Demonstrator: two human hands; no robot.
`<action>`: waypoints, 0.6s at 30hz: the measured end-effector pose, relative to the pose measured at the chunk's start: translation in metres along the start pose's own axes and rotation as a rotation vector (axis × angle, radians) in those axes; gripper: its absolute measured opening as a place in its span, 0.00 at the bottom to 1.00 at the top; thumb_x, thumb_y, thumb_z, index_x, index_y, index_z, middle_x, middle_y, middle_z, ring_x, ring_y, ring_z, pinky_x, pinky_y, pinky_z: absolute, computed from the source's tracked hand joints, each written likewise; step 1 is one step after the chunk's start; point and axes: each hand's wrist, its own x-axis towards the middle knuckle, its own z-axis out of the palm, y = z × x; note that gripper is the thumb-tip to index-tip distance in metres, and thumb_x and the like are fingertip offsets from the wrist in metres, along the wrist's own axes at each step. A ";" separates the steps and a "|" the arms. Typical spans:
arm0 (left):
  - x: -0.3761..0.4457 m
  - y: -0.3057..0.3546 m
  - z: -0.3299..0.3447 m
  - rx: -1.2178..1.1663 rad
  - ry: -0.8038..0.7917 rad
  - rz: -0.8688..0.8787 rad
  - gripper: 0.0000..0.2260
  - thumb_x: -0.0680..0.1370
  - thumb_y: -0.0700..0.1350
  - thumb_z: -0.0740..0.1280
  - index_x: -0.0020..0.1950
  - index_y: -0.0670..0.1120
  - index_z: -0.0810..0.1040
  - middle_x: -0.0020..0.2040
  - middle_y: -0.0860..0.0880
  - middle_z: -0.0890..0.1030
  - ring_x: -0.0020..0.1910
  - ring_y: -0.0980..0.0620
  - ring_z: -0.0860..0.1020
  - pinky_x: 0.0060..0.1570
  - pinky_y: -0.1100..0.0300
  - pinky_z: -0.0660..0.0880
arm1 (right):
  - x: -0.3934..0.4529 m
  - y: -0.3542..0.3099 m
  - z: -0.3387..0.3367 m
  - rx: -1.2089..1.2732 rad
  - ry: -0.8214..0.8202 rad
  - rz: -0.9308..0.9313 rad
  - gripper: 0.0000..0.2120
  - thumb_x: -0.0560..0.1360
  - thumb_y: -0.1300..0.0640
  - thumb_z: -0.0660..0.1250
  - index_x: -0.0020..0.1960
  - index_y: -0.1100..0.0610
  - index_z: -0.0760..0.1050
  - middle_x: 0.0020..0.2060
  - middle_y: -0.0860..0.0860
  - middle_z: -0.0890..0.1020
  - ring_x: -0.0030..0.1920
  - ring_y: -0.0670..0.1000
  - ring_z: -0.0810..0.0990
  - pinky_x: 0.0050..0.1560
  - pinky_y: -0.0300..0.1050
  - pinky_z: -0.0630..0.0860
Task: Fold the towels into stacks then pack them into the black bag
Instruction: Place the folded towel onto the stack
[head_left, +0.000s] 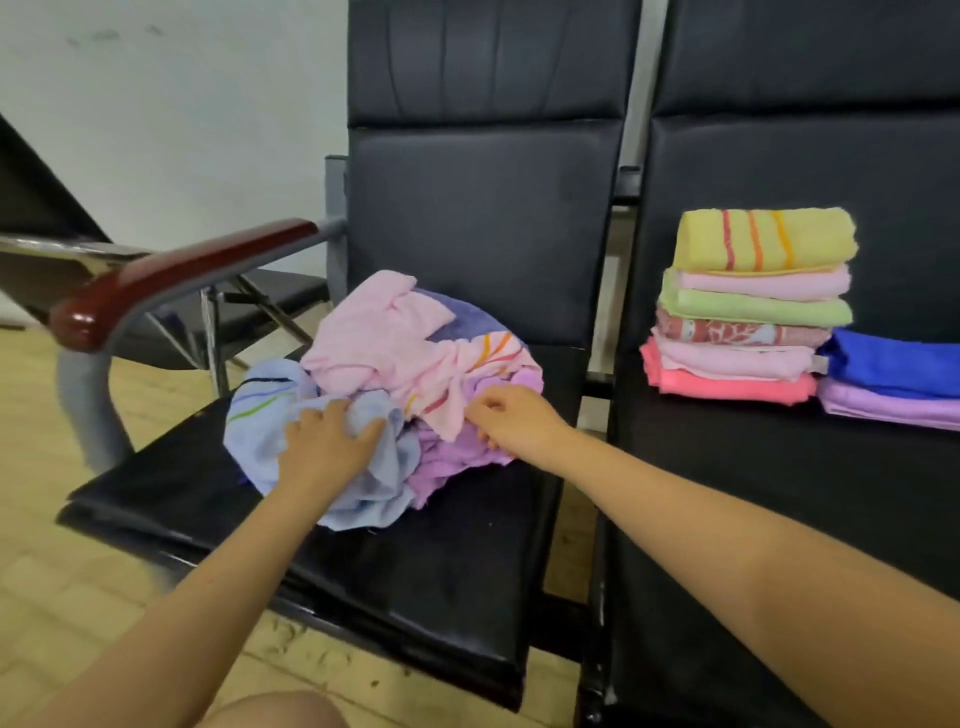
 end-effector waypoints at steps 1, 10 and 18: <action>-0.001 -0.007 0.006 0.006 -0.038 0.013 0.26 0.78 0.60 0.59 0.68 0.43 0.70 0.60 0.37 0.76 0.58 0.37 0.74 0.57 0.47 0.69 | 0.002 -0.005 0.007 -0.023 -0.006 -0.017 0.14 0.78 0.50 0.62 0.53 0.61 0.77 0.45 0.54 0.81 0.43 0.51 0.77 0.45 0.46 0.74; 0.001 -0.014 0.016 -0.190 -0.081 -0.062 0.26 0.79 0.62 0.55 0.65 0.44 0.73 0.58 0.39 0.78 0.57 0.40 0.76 0.54 0.53 0.68 | 0.028 -0.003 0.025 -0.050 0.162 0.096 0.18 0.76 0.42 0.63 0.34 0.53 0.68 0.31 0.47 0.72 0.38 0.52 0.73 0.40 0.45 0.69; 0.033 -0.039 0.009 -0.817 -0.084 -0.260 0.16 0.83 0.50 0.56 0.64 0.41 0.73 0.56 0.38 0.78 0.50 0.43 0.77 0.51 0.55 0.74 | 0.074 -0.053 0.002 0.137 0.566 -0.165 0.16 0.74 0.54 0.54 0.28 0.54 0.63 0.30 0.50 0.68 0.35 0.52 0.66 0.42 0.44 0.64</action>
